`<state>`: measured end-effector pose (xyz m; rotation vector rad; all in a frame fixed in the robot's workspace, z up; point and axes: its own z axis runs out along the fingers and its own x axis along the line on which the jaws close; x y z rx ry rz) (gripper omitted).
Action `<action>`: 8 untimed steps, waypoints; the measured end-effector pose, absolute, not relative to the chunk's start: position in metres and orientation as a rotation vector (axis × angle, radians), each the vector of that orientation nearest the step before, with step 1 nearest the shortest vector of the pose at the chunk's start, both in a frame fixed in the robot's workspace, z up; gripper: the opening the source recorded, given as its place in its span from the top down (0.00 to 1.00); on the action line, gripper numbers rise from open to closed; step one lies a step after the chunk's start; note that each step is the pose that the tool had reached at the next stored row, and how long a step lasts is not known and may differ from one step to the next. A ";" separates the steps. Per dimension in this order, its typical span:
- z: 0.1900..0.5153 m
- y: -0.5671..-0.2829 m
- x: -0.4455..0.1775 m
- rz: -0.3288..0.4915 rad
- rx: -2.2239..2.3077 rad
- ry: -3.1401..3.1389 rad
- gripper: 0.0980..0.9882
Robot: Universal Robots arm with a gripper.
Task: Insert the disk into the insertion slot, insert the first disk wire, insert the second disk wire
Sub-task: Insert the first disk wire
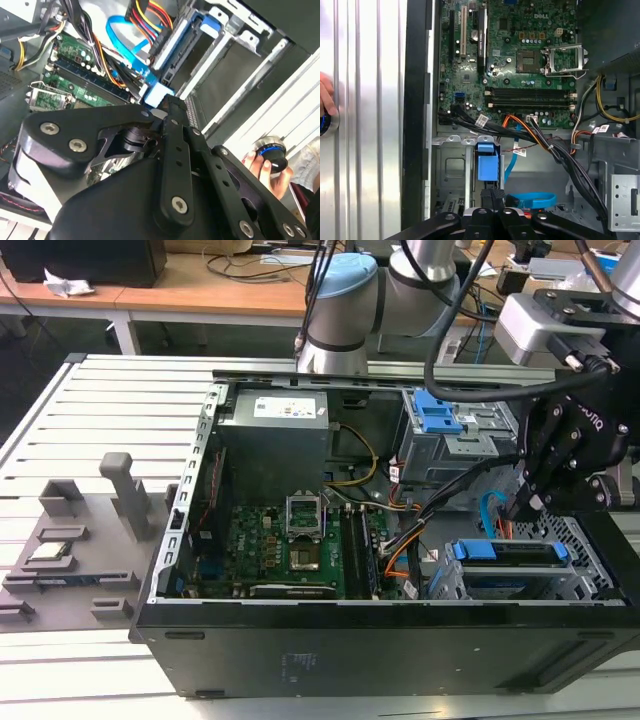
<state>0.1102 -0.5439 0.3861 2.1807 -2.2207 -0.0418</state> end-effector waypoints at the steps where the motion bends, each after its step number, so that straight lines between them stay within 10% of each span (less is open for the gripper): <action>1: 0.384 -0.541 0.112 -0.041 2.180 -2.220 0.99; 8: 0.378 -0.523 0.134 -0.036 2.177 -2.217 0.99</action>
